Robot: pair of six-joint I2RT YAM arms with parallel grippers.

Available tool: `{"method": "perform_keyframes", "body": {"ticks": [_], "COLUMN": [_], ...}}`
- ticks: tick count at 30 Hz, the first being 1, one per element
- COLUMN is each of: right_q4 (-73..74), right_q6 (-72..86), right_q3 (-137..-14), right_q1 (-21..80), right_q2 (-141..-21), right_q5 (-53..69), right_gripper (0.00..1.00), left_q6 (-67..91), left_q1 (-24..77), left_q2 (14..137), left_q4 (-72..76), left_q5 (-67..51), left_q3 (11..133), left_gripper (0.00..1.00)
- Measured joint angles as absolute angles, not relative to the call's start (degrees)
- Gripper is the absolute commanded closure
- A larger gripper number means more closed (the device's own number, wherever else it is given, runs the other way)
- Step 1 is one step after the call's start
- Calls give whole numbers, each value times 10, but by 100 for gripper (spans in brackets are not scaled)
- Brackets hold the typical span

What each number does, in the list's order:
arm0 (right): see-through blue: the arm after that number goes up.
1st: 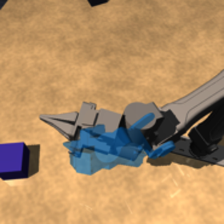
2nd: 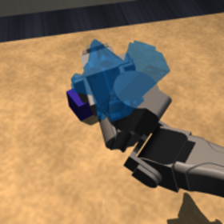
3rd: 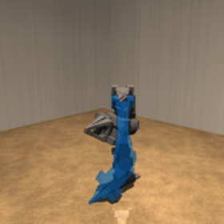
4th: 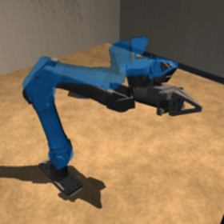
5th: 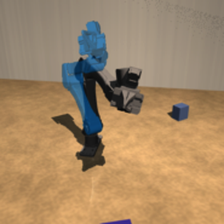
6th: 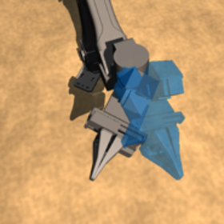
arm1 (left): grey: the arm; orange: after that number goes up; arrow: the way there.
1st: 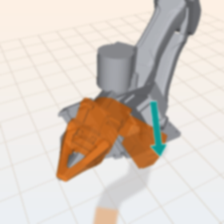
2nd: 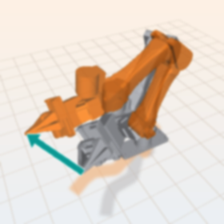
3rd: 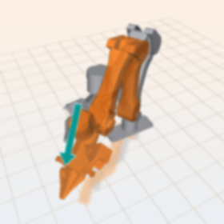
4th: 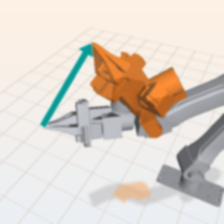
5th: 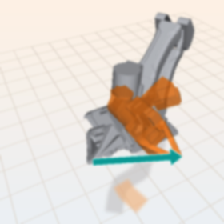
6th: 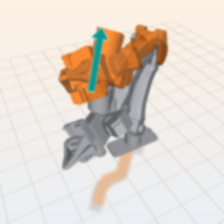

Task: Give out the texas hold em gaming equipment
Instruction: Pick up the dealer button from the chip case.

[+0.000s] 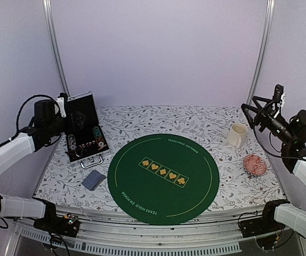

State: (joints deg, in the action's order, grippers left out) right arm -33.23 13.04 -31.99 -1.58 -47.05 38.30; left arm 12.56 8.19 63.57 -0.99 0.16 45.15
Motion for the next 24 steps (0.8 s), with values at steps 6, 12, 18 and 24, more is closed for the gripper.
{"method": "perform_keyframes", "body": {"ticks": [6,12,18,24], "right_q4": [-226,-119,-23,3], "right_q6": [160,158,128,116], "right_q3": [-349,-357,-382,-390], "right_q1": [-14,18,30,30], "right_q2": [-470,-470,-496,-555], "right_q5": [446,427,384,379], "right_gripper": [1,3,3,7], "left_q6": [167,208,240,256], "left_q1": [85,77,47,31], "left_q2": [668,677,731,805], "left_q4": [-124,-135,-110,-87], "left_q5": [32,90,82,35], "left_q3": [466,457,455,455], "left_gripper": [12,17,31,45]}}
